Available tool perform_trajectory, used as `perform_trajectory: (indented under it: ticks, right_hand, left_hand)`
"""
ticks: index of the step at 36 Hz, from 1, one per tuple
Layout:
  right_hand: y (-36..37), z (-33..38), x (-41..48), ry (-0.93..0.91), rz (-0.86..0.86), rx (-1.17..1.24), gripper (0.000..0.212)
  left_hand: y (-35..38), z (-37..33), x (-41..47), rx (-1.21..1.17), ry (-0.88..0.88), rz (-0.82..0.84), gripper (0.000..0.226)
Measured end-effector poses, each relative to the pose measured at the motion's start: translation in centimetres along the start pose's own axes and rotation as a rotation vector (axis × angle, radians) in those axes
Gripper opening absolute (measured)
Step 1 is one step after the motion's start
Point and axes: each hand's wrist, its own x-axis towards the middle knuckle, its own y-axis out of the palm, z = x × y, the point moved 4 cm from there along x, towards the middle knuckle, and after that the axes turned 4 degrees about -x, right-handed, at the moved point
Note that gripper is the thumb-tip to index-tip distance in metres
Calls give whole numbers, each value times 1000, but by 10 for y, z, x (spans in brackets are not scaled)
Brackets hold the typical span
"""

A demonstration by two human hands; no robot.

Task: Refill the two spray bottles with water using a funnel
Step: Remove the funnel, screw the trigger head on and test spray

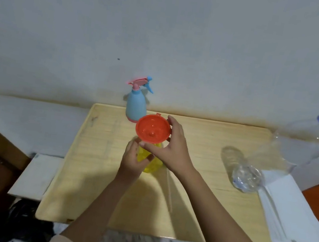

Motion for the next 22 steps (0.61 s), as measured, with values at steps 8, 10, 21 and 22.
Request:
perform_trajectory:
  ticks: [8, 10, 21, 22]
  right_hand:
    - [7, 3, 4, 31, -84, 3, 96]
    - [7, 4, 3, 30, -97, -3, 94]
    - [4, 15, 1, 33, -112, -15, 93]
    - [4, 16, 1, 32, -112, -16, 93]
  left_hand:
    - [-2, 13, 6, -31, 14, 36, 40]
    - [-2, 16, 6, -37, 20, 41, 40]
    - [-3, 21, 6, -56, 33, 70, 47]
    - [-3, 21, 6, -56, 31, 73, 49]
